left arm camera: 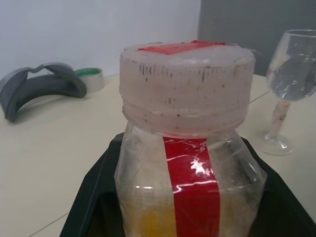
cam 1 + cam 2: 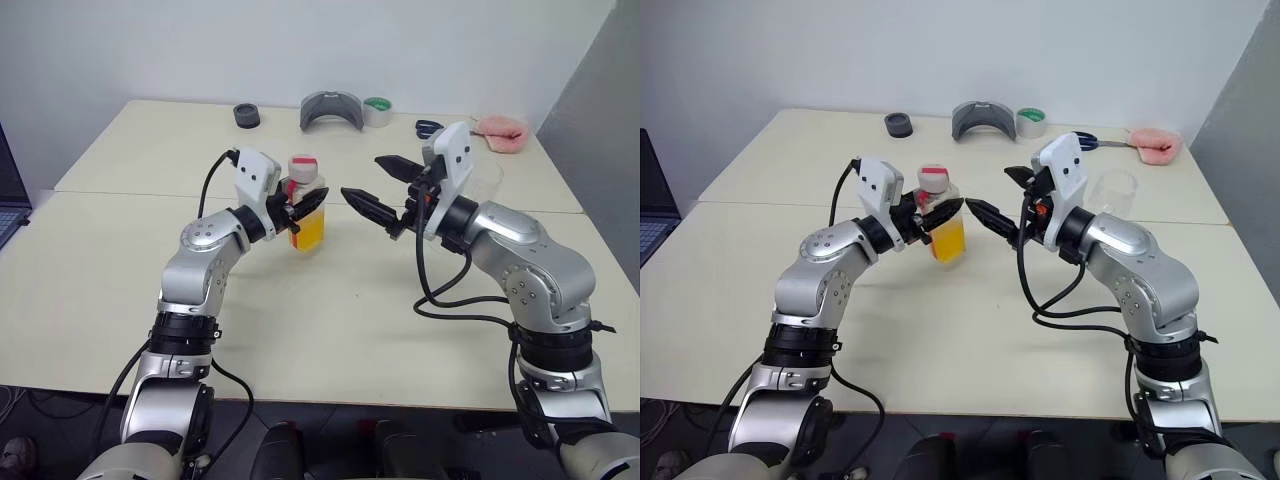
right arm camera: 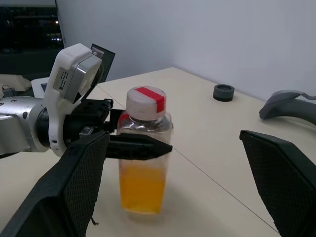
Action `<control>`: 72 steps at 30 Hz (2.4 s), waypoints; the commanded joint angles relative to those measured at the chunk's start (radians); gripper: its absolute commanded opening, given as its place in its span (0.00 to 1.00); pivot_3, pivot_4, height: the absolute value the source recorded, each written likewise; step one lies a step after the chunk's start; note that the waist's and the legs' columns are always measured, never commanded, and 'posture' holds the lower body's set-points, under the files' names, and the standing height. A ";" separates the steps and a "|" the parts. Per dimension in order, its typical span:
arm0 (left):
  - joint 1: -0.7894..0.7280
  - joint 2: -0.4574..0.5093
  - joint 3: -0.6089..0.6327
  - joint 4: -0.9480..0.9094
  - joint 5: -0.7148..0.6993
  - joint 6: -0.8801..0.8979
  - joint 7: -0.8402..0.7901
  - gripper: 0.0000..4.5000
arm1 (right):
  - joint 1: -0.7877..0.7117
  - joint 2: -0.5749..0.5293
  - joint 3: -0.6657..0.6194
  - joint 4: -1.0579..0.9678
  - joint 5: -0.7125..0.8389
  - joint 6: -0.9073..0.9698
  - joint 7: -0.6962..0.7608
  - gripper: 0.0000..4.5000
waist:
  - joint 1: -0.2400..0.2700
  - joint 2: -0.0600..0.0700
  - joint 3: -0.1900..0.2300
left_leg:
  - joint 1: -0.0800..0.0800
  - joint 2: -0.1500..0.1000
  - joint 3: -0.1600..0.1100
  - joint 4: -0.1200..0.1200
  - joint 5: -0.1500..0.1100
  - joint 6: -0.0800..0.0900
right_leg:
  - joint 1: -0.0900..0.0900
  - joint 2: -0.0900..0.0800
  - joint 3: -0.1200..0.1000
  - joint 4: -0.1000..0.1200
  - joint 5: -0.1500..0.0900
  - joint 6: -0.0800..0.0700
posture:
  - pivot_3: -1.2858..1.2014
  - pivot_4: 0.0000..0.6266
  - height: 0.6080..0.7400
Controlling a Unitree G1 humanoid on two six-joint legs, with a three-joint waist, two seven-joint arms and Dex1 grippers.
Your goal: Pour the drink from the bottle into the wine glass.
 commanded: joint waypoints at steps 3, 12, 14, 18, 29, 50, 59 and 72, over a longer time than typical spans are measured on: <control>-0.046 -0.002 -0.011 -0.060 -0.030 -0.009 -0.057 0.46 | -0.034 0.042 0.003 -0.010 0.022 0.052 -0.032 1.00 | 0.000 0.001 0.000 | 0.000 0.000 0.000 0.000 0.000 0.000 | 0.000 0.000 0.000 0.000 0.000 0.000 | 0.52 0.24 1.00; -0.071 -0.023 -0.017 -0.043 -0.025 -0.017 -0.084 0.46 | -0.091 0.142 -0.008 0.038 0.011 0.075 -0.095 1.00 | -0.001 0.002 0.001 | -0.001 0.000 0.000 0.000 0.000 0.000 | -0.001 0.000 0.000 0.000 0.000 0.000 | 0.52 0.24 1.00; -0.072 -0.025 -0.018 -0.042 -0.024 -0.018 -0.089 0.46 | -0.094 0.155 -0.004 0.046 0.004 0.067 -0.102 1.00 | -0.001 0.002 0.001 | -0.001 0.000 0.000 0.000 0.000 0.000 | -0.001 0.000 0.000 0.000 0.000 0.000 | 0.52 0.24 1.00; -0.070 -0.029 -0.020 -0.048 -0.025 -0.015 -0.091 0.46 | -0.091 0.179 -0.007 0.058 -0.003 0.054 -0.121 1.00 | -0.001 0.002 0.001 | -0.001 0.000 0.000 0.000 0.000 0.000 | -0.001 0.000 0.000 0.000 0.000 0.000 | 0.52 0.24 1.00; -0.071 -0.040 -0.018 -0.060 -0.026 0.004 -0.079 0.46 | -0.126 0.250 -0.027 0.106 -0.003 0.021 -0.177 1.00 | -0.001 0.003 0.002 | -0.002 0.000 0.000 0.000 0.000 0.000 | -0.002 0.000 0.000 0.000 0.000 0.000 | 0.52 0.24 1.00; -0.062 -0.057 -0.028 -0.087 -0.022 0.014 -0.066 0.46 | -0.097 0.273 0.025 0.129 -0.060 -0.053 -0.169 0.39 | -0.001 0.003 0.002 | -0.007 0.000 0.000 0.000 0.000 0.000 | -0.008 0.000 0.000 0.002 0.000 0.000 | 0.52 0.24 1.00; -0.039 0.023 -0.026 -0.261 -0.168 0.201 -0.185 0.46 | -0.184 0.143 0.009 0.202 0.035 -0.069 0.134 0.39 | -0.003 0.004 0.003 | -0.014 0.000 0.001 0.001 0.000 0.000 | -0.016 0.000 0.000 0.005 0.000 0.000 | 0.52 0.24 1.00; -0.103 0.193 -0.019 -0.338 -0.374 0.415 -0.383 0.46 | -0.364 -0.024 0.052 0.407 0.134 -0.052 0.664 0.55 | -0.008 0.008 0.005 | -0.013 0.000 0.000 0.001 0.000 0.000 | -0.016 0.000 -0.001 0.005 0.000 -0.001 | 0.52 0.24 1.00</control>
